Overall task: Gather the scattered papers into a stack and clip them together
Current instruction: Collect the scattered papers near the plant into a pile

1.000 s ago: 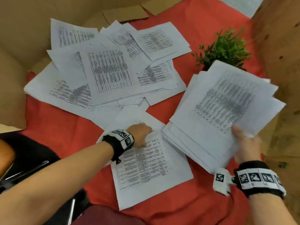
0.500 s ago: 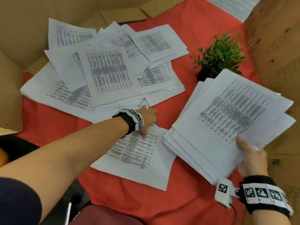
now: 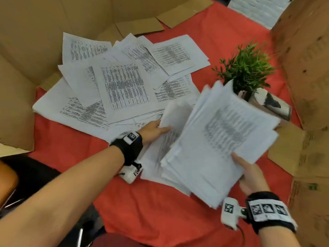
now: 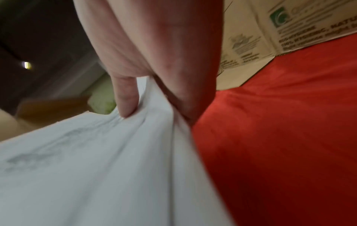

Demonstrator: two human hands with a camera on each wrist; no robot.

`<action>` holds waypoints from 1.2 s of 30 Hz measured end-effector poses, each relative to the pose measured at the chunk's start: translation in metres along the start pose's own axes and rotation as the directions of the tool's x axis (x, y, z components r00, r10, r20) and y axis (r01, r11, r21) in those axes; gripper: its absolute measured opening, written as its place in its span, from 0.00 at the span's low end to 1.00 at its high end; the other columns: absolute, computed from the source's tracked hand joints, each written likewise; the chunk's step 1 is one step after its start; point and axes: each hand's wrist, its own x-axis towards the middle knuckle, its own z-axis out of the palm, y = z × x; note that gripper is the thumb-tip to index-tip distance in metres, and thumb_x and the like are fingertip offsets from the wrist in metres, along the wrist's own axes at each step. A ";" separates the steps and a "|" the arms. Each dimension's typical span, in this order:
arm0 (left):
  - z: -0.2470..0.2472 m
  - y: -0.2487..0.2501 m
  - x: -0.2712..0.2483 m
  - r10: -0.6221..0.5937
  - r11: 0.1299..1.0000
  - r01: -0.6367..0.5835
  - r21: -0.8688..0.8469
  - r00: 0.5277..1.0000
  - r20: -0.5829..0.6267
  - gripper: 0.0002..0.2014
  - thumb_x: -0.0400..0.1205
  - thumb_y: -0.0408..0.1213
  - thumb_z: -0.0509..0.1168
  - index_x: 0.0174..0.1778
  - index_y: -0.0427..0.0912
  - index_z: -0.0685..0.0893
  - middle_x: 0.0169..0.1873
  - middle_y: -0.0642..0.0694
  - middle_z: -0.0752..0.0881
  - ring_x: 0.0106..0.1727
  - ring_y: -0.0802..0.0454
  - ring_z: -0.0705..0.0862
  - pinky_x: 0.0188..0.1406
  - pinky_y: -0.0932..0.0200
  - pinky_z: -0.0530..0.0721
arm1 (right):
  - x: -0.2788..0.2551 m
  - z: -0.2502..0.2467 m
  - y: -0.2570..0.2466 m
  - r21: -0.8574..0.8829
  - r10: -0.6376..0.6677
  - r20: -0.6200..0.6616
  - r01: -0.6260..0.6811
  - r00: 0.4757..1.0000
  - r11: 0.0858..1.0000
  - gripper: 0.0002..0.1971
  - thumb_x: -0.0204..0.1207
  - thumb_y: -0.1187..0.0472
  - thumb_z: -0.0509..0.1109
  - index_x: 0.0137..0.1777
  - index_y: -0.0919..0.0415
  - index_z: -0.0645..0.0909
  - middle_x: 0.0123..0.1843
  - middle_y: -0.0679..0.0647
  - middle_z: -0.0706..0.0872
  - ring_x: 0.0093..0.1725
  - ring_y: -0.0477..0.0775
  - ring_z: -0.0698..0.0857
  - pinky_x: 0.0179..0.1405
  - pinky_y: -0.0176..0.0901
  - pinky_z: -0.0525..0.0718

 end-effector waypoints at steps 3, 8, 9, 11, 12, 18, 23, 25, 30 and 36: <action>0.027 -0.019 0.004 -0.111 0.977 0.103 -0.185 0.993 -0.030 0.50 0.67 0.75 0.67 0.78 0.43 0.72 0.73 0.53 0.76 0.72 0.48 0.78 0.75 0.46 0.75 | 0.012 0.024 0.038 -0.204 0.103 0.040 -0.093 0.994 0.975 0.18 0.79 0.70 0.69 0.69 0.67 0.80 0.64 0.62 0.89 0.58 0.59 0.89 0.52 0.48 0.87; 0.057 -0.025 0.005 0.028 0.999 -0.033 -0.038 0.991 -0.128 0.35 0.68 0.32 0.81 0.72 0.39 0.79 0.64 0.40 0.86 0.65 0.43 0.84 0.68 0.50 0.81 | 0.026 0.039 0.053 -0.182 0.078 -0.002 -0.077 0.997 0.980 0.24 0.75 0.74 0.71 0.71 0.65 0.77 0.62 0.63 0.89 0.59 0.64 0.89 0.60 0.59 0.87; 0.057 -0.016 0.000 0.079 0.996 -0.084 -0.037 0.990 -0.121 0.35 0.69 0.29 0.80 0.73 0.39 0.77 0.65 0.40 0.85 0.66 0.43 0.84 0.69 0.48 0.80 | 0.027 0.037 0.051 -0.141 0.068 -0.009 -0.068 0.998 0.988 0.29 0.71 0.69 0.77 0.73 0.65 0.76 0.63 0.63 0.88 0.60 0.65 0.89 0.61 0.61 0.86; 0.049 0.000 -0.007 0.179 0.975 -0.186 -0.122 0.981 -0.072 0.32 0.71 0.28 0.78 0.72 0.42 0.77 0.64 0.43 0.86 0.64 0.43 0.85 0.68 0.44 0.81 | 0.031 0.027 0.041 -0.011 0.067 -0.027 -0.067 0.997 0.998 0.46 0.58 0.59 0.88 0.75 0.66 0.72 0.67 0.65 0.86 0.63 0.65 0.88 0.61 0.61 0.86; 0.042 0.011 -0.014 0.233 0.954 -0.236 -0.186 0.972 -0.038 0.31 0.72 0.28 0.78 0.72 0.43 0.77 0.63 0.45 0.87 0.64 0.45 0.86 0.66 0.45 0.83 | 0.032 0.023 0.033 0.084 0.051 0.003 -0.051 0.999 0.995 0.49 0.56 0.56 0.89 0.76 0.67 0.72 0.70 0.67 0.84 0.66 0.66 0.85 0.65 0.62 0.83; 0.011 0.079 -0.040 0.481 0.845 -0.488 -0.219 0.872 -0.088 0.38 0.70 0.31 0.80 0.75 0.44 0.70 0.66 0.47 0.83 0.66 0.53 0.84 0.66 0.54 0.83 | 0.018 0.052 -0.046 0.158 -0.253 0.142 0.231 0.957 0.960 0.25 0.72 0.70 0.75 0.70 0.70 0.78 0.64 0.61 0.88 0.64 0.60 0.86 0.68 0.58 0.81; 0.006 0.118 -0.053 0.582 0.735 -0.636 -0.233 0.769 -0.263 0.33 0.70 0.31 0.80 0.69 0.43 0.74 0.62 0.49 0.86 0.64 0.56 0.86 0.65 0.56 0.84 | -0.009 0.075 -0.099 -0.080 -0.556 0.097 0.563 0.826 0.823 0.24 0.68 0.63 0.78 0.63 0.69 0.81 0.55 0.53 0.91 0.56 0.50 0.89 0.58 0.46 0.86; 0.007 0.120 -0.058 0.585 0.694 -0.667 -0.270 0.741 -0.329 0.34 0.68 0.31 0.81 0.67 0.45 0.74 0.62 0.48 0.86 0.64 0.56 0.86 0.64 0.55 0.85 | -0.013 0.073 -0.102 -0.108 -0.592 0.111 0.602 0.798 0.791 0.27 0.69 0.67 0.78 0.68 0.73 0.77 0.57 0.54 0.90 0.56 0.47 0.89 0.55 0.40 0.86; 0.022 0.103 -0.047 0.520 0.752 -0.619 -0.228 0.768 -0.373 0.34 0.62 0.36 0.85 0.60 0.47 0.76 0.58 0.48 0.85 0.61 0.52 0.85 0.64 0.44 0.84 | 0.000 0.060 -0.074 -0.148 -0.524 0.124 0.538 0.843 0.830 0.28 0.65 0.76 0.79 0.67 0.65 0.81 0.59 0.55 0.91 0.62 0.56 0.88 0.65 0.57 0.85; 0.038 0.108 -0.034 0.487 0.753 -0.598 -0.277 0.788 -0.377 0.10 0.75 0.35 0.76 0.50 0.51 0.88 0.51 0.37 0.91 0.53 0.39 0.90 0.58 0.37 0.87 | 0.010 0.050 -0.060 -0.134 -0.495 0.052 0.498 0.867 0.857 0.35 0.65 0.74 0.81 0.72 0.61 0.73 0.66 0.56 0.86 0.66 0.52 0.85 0.67 0.52 0.83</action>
